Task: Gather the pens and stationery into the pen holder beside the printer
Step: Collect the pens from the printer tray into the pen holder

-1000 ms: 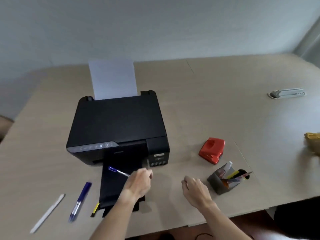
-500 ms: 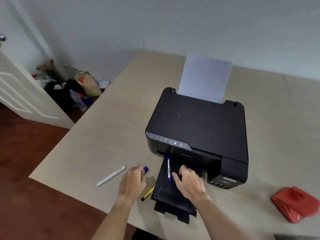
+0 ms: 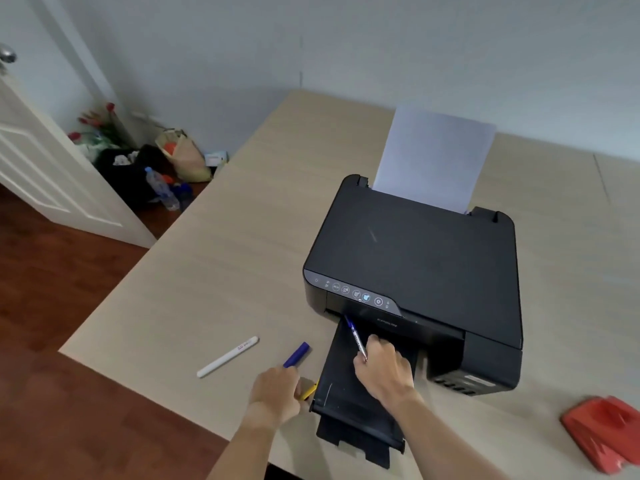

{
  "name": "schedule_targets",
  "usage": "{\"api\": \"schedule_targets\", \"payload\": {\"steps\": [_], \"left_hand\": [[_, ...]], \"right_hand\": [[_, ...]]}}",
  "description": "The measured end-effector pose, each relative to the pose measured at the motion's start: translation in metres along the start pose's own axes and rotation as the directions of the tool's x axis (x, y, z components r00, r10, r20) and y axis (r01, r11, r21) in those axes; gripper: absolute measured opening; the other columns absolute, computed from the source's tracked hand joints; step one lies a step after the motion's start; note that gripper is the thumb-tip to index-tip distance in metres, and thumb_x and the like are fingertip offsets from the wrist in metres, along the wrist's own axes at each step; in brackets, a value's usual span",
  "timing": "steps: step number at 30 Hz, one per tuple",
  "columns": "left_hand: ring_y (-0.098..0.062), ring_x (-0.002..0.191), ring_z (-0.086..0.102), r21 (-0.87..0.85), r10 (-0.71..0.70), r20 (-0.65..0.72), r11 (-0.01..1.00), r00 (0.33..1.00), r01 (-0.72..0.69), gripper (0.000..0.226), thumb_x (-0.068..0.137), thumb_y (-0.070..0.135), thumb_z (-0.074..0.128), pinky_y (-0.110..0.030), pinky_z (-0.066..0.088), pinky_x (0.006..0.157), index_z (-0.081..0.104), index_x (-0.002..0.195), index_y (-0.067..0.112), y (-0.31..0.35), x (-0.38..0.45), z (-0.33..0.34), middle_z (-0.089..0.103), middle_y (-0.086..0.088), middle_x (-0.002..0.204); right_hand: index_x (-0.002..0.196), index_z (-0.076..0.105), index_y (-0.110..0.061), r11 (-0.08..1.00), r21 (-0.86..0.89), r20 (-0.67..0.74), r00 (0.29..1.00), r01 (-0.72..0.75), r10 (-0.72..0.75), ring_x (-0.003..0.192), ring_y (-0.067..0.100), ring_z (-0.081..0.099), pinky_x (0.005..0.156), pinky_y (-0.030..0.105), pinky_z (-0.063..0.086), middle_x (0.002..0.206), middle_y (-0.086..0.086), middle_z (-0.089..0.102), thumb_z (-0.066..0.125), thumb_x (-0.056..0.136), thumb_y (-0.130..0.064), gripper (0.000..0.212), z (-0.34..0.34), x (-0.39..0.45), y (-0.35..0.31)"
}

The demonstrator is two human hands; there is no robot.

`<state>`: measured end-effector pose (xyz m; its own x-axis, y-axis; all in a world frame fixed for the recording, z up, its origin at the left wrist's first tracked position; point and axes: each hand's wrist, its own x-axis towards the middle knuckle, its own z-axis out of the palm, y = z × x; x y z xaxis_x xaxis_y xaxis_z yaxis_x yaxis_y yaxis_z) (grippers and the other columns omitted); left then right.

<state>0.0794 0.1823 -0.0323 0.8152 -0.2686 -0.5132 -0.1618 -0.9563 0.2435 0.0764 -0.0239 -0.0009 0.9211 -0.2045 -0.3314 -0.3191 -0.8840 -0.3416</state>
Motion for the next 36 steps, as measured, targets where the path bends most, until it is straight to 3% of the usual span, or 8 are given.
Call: {"api": "schedule_targets", "payload": {"steps": [4,11,15,19,24,28,32,36], "left_hand": [[-0.018,0.072,0.058,-0.031,0.039,-0.026,0.999,0.999,-0.040,0.011,0.081,0.033,0.058,-0.028,0.049,0.069,0.057,0.077,0.022,0.004,0.001,-0.013,0.061,0.001,0.086],[-0.011,0.048,0.054,-0.316,0.004,-0.354,0.941,0.935,-0.123,0.020,0.090,0.025,0.057,-0.033,0.048,0.048,0.060,0.071,0.020,0.010,-0.006,-0.045,0.060,0.002,0.057],[-0.009,0.061,0.060,-0.394,-0.022,-0.593,0.880,0.805,-0.266,0.013,0.086,0.014,0.066,-0.030,0.051,0.058,0.067,0.075,0.020,0.037,-0.014,-0.057,0.064,0.006,0.063],[-0.008,0.080,0.057,-0.410,0.009,-0.677,0.826,0.736,-0.387,0.005,0.090,0.022,0.063,-0.025,0.048,0.069,0.065,0.086,0.024,0.081,-0.025,-0.057,0.059,0.010,0.081],[-0.006,0.065,0.057,-0.189,0.343,-0.612,0.812,0.713,-0.552,0.010,0.098,0.036,0.042,-0.017,0.042,0.055,0.050,0.093,0.031,0.137,-0.031,-0.043,0.061,0.014,0.072],[-0.007,0.055,0.057,0.004,0.683,-0.403,0.667,0.609,-0.745,0.048,0.094,0.062,0.014,-0.019,0.047,0.051,0.047,0.102,0.028,0.191,-0.032,-0.020,0.059,0.012,0.066],[-0.013,0.059,0.060,-0.065,0.797,-0.304,0.530,0.523,-0.845,0.044,0.091,0.064,0.015,-0.027,0.049,0.056,0.043,0.106,0.033,0.255,-0.041,0.000,0.047,0.022,0.062],[-0.009,0.058,0.058,-0.184,0.809,-0.323,0.455,0.491,-0.871,0.025,0.094,0.052,0.031,-0.032,0.050,0.061,0.040,0.109,0.035,0.314,-0.055,0.009,0.055,0.014,0.066]], "right_hand": [[0.096,0.052,-0.010,1.000,0.019,-0.034,0.999,0.003,-0.002,0.087,0.032,0.064,0.068,0.037,0.047,0.098,0.007,0.063,0.046,0.091,-0.025,0.016,-0.001,-0.010,0.020],[0.091,0.054,-0.010,0.998,0.047,-0.199,0.979,0.051,-0.040,0.086,0.031,0.061,0.072,0.035,0.038,0.093,0.009,0.066,0.045,0.093,-0.019,0.012,-0.008,-0.046,0.071],[0.095,0.051,-0.012,0.994,0.104,-0.243,0.970,0.031,-0.005,0.083,0.032,0.062,0.070,0.035,0.037,0.091,0.008,0.068,0.042,0.095,-0.019,0.011,-0.011,-0.069,0.101],[0.080,0.038,-0.019,0.990,0.132,-0.305,0.952,0.042,0.000,0.075,0.030,0.057,0.066,0.033,0.033,0.081,0.004,0.062,0.041,0.095,-0.014,0.016,-0.022,-0.092,0.130],[0.081,0.049,-0.015,0.988,0.143,-0.409,0.913,0.063,0.001,0.070,0.023,0.051,0.067,0.031,0.038,0.077,0.000,0.055,0.046,0.091,-0.010,0.011,-0.043,-0.126,0.169],[0.082,0.052,-0.016,0.992,0.111,-0.546,0.838,0.061,0.010,0.066,0.020,0.047,0.065,0.032,0.040,0.075,-0.001,0.052,0.047,0.091,-0.013,0.010,-0.072,-0.161,0.206],[0.083,0.054,-0.015,0.992,0.117,-0.648,0.753,-0.049,0.114,0.069,0.021,0.048,0.067,0.032,0.039,0.077,-0.002,0.051,0.044,0.089,-0.014,0.012,-0.093,-0.201,0.251],[0.078,0.051,-0.015,0.969,0.168,-0.691,0.679,-0.183,0.249,0.067,0.020,0.046,0.066,0.031,0.042,0.077,-0.002,0.048,0.039,0.085,-0.013,0.014,-0.102,-0.248,0.288]]}}
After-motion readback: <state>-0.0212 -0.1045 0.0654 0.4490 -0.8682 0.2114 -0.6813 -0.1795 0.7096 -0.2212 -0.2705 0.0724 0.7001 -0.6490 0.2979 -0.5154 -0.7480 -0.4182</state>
